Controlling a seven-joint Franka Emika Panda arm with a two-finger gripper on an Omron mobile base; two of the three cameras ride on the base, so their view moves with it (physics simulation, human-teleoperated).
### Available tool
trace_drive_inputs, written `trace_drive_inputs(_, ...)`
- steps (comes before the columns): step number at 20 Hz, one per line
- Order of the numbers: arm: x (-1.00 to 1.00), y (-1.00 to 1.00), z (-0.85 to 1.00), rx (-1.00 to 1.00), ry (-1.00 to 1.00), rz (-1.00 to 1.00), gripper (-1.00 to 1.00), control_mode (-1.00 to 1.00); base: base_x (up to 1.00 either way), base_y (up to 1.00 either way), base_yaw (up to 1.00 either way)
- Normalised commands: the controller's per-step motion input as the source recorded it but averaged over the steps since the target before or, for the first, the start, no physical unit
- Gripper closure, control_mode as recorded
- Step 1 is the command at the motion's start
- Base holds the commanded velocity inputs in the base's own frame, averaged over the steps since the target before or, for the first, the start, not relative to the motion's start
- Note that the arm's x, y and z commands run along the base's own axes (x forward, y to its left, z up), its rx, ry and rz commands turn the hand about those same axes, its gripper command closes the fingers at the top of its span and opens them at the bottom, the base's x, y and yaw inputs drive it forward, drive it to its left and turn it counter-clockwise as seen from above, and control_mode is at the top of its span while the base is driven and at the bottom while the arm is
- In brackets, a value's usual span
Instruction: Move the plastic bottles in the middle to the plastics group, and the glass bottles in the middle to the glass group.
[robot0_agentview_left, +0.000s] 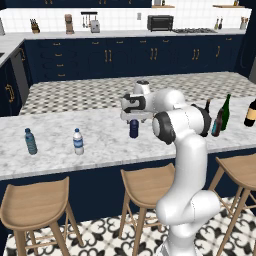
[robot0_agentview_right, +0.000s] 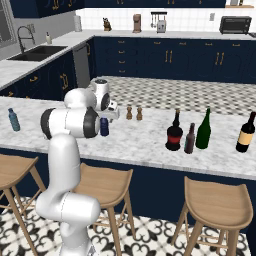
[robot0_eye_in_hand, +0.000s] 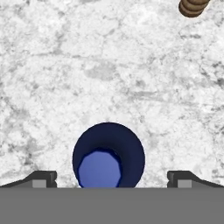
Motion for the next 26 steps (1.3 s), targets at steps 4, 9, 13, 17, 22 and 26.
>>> trace_drive_inputs(4,0.01,0.00,-0.05,0.00,0.00,0.00,-1.00,-1.00,0.00,0.00,0.00)
trace_drive_inputs(9,0.02,0.00,-0.02,0.00,0.00,0.00,-1.00,-1.00,0.00,0.00,0.00)
trace_drive_inputs(13,0.00,0.00,0.00,0.00,-0.06,0.00,-1.00,-1.00,0.00,0.00,0.00)
trace_drive_inputs(17,-0.08,0.00,-0.01,0.00,-0.13,0.00,-1.00,-1.00,0.00,0.00,0.00)
trace_drive_inputs(22,-0.08,0.04,-0.23,0.00,-0.16,0.00,-1.00,-1.00,0.00,0.00,0.00)
trace_drive_inputs(26,-0.05,0.12,-0.18,0.00,-0.12,0.04,-1.00,-1.00,0.00,0.00,0.00)
